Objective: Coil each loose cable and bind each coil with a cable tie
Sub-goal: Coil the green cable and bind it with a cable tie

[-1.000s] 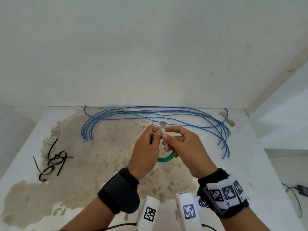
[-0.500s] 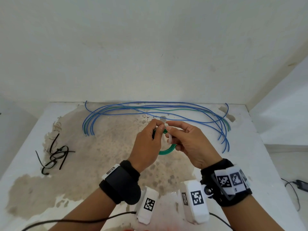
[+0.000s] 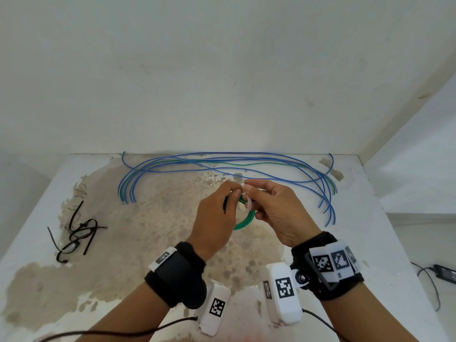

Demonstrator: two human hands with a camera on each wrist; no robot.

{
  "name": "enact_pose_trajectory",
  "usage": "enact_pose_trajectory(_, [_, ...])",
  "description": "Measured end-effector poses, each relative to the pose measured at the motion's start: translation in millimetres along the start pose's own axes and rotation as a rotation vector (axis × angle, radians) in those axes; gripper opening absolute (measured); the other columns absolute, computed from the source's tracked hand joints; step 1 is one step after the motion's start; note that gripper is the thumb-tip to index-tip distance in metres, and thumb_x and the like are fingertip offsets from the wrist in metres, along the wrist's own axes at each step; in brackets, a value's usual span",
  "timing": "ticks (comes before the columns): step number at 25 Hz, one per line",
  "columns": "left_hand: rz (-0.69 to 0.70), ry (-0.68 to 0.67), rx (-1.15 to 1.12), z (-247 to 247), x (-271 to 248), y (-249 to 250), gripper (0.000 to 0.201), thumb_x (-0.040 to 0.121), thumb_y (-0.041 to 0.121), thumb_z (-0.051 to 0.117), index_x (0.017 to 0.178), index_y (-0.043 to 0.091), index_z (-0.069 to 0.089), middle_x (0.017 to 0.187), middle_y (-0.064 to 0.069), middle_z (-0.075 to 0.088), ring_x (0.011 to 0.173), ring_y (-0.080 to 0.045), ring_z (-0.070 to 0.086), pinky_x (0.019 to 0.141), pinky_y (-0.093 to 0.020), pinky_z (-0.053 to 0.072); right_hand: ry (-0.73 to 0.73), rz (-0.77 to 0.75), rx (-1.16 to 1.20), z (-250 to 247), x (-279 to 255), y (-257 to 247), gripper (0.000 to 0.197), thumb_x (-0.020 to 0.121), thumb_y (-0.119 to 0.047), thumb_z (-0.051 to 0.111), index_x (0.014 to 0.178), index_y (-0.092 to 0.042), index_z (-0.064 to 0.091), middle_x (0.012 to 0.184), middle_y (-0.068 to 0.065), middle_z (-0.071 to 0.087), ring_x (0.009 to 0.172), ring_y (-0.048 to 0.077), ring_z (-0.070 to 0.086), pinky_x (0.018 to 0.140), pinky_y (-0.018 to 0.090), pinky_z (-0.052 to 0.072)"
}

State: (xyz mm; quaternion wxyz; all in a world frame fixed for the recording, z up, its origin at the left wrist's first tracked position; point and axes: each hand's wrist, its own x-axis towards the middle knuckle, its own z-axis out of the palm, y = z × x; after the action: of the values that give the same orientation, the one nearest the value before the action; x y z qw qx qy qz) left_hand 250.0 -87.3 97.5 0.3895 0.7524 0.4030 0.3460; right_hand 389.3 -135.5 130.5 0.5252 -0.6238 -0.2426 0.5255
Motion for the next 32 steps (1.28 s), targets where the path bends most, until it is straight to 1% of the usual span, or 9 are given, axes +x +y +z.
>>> enact_pose_trajectory(3, [-0.040,-0.046,-0.001,-3,2,-1,0.016,0.105,0.021,0.048,0.103,0.022,0.064,0.080,0.005,0.068,0.072,-0.015,0.062,0.064,-0.025,0.047,-0.045,0.032,-0.025,0,0,-1,0.019,0.098,-0.027,0.066,0.109,-0.014,0.073,0.082,-0.001,0.077,0.070,0.008,0.071,0.059,0.022,0.049])
enact_pose_trajectory(8, [-0.058,-0.114,-0.007,-8,5,2,0.017,0.105,0.023,0.048,0.098,0.021,0.063,0.079,0.008,0.065,0.067,-0.006,0.055,0.061,-0.014,0.038,-0.028,0.063,-0.166,-4,5,-8,0.016,0.094,-0.034,0.069,0.095,-0.018,0.074,0.080,-0.005,0.074,0.073,0.009,0.063,0.061,0.025,0.042])
enact_pose_trajectory(12, [-0.065,-0.146,-0.006,-14,3,7,0.019,0.105,0.026,0.048,0.091,0.025,0.059,0.064,0.014,0.054,0.055,-0.007,0.040,0.054,-0.020,0.033,0.001,0.084,-0.234,-8,14,-15,0.023,0.091,-0.031,0.072,0.097,-0.010,0.077,0.078,-0.006,0.059,0.073,0.012,0.045,0.068,0.029,0.039])
enact_pose_trajectory(17, [-0.052,-0.162,0.012,-16,4,15,0.018,0.105,0.025,0.049,0.093,0.019,0.061,0.061,0.025,0.053,0.053,-0.004,0.043,0.054,-0.014,0.032,0.007,0.035,-0.209,-7,23,-23,0.016,0.096,-0.031,0.068,0.089,-0.017,0.073,0.080,-0.004,0.057,0.081,0.016,0.046,0.065,0.027,0.040])
enact_pose_trajectory(21, [-0.097,-0.193,-0.041,-12,-2,13,0.022,0.105,0.030,0.048,0.086,0.028,0.056,0.062,0.010,0.049,0.053,-0.007,0.036,0.054,-0.021,0.032,0.126,-0.020,-0.131,-9,32,-33,0.018,0.098,-0.035,0.066,0.091,-0.019,0.069,0.089,0.000,0.055,0.084,0.017,0.048,0.063,0.028,0.040])
enact_pose_trajectory(25, [-0.200,-0.167,-0.180,-12,5,6,0.027,0.105,0.034,0.046,0.079,0.033,0.054,0.064,0.013,0.044,0.055,-0.010,0.036,0.059,-0.036,0.034,-0.028,0.045,-0.191,-11,27,-30,0.036,0.093,-0.052,0.065,0.105,-0.019,0.073,0.093,-0.010,0.064,0.085,0.012,0.061,0.069,0.029,0.044])
enact_pose_trajectory(28, [-0.219,-0.173,-0.153,-14,5,2,0.027,0.105,0.034,0.046,0.080,0.031,0.056,0.065,0.014,0.046,0.056,-0.010,0.039,0.061,-0.036,0.036,-0.169,-0.071,-0.381,-16,20,-20,0.024,0.093,-0.044,0.068,0.099,-0.021,0.074,0.085,-0.016,0.069,0.083,0.006,0.065,0.070,0.023,0.044])
enact_pose_trajectory(31, [-0.247,-0.182,-0.154,-12,4,2,0.028,0.105,0.036,0.046,0.080,0.032,0.058,0.064,0.015,0.047,0.054,-0.008,0.039,0.060,-0.034,0.036,-0.132,-0.237,-0.396,-14,18,-14,0.015,0.096,-0.032,0.069,0.094,-0.018,0.072,0.087,-0.002,0.071,0.082,0.009,0.066,0.068,0.015,0.047])
enact_pose_trajectory(32, [-0.252,-0.187,-0.154,-12,5,2,0.028,0.105,0.037,0.045,0.080,0.033,0.058,0.063,0.015,0.046,0.053,-0.008,0.038,0.060,-0.035,0.036,-0.126,-0.274,-0.370,-12,18,-12,0.013,0.096,-0.030,0.068,0.094,-0.018,0.072,0.086,-0.001,0.072,0.082,0.012,0.067,0.073,0.018,0.051])
